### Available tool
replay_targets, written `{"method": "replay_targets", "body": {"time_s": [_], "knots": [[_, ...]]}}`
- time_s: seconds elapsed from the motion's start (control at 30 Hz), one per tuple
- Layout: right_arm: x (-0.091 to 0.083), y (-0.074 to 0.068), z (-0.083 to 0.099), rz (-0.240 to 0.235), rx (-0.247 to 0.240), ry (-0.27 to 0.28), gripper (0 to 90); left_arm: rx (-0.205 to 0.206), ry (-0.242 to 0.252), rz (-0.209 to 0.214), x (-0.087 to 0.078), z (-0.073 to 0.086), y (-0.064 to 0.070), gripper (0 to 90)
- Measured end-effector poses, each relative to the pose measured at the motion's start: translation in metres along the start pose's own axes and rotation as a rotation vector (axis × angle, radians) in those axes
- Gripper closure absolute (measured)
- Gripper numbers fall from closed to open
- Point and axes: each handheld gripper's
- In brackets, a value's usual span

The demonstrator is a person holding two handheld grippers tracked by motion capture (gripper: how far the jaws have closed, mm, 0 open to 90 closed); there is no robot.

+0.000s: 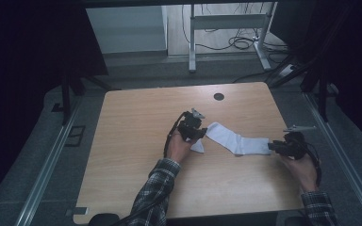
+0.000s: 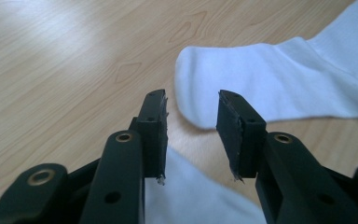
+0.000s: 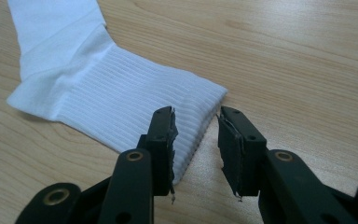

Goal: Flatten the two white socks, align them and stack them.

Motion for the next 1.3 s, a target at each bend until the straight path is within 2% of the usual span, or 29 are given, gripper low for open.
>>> {"method": "replay_targets", "body": {"time_s": [0.27,0.43,0.57,0.6,0.67,0.7,0.77,0.93,1.03,1.3], "knots": [[0.003,-0.004,-0.001,0.010,-0.022,0.000,63.2,-0.012,-0.046,-0.009,0.032,-0.009,-0.006,65.3],[0.008,-0.008,-0.001,0.017,-0.036,-0.021,61.9,-0.006,-0.084,-0.019,0.046,-0.010,-0.007,66.2],[0.013,-0.010,0.000,0.015,-0.045,-0.039,63.3,-0.011,-0.109,-0.017,0.052,-0.008,-0.008,71.2],[0.014,-0.011,0.000,0.013,-0.042,-0.049,65.1,-0.005,-0.112,-0.012,0.054,-0.007,-0.008,73.3],[0.016,-0.012,0.000,0.009,-0.035,-0.059,70.2,-0.022,-0.103,0.007,0.054,-0.006,-0.008,78.4],[0.016,-0.012,-0.001,-0.001,-0.027,-0.067,75.9,-0.022,-0.103,0.012,0.054,-0.006,-0.008,82.2],[0.015,-0.013,-0.002,-0.010,-0.018,-0.072,80.9,-0.012,-0.107,0.005,0.053,-0.007,-0.006,85.3],[0.009,-0.014,-0.004,-0.015,-0.013,-0.054,82.3,0.003,-0.078,0.008,0.039,-0.009,-0.001,85.8],[0.003,-0.012,-0.006,-0.025,-0.018,-0.021,82.0,0.003,-0.040,0.016,0.025,-0.008,0.002,85.5],[-0.009,-0.014,-0.011,-0.056,-0.026,0.028,82.0,0.010,0.014,0.031,-0.015,0.002,0.008,85.5]]}}
Point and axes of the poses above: each handheld gripper's, and its own axes: x roughly forward along the jaws, z roughly out of its underside, y roughly to its right, and after that the axes turned 8 degrees about z, right-handed
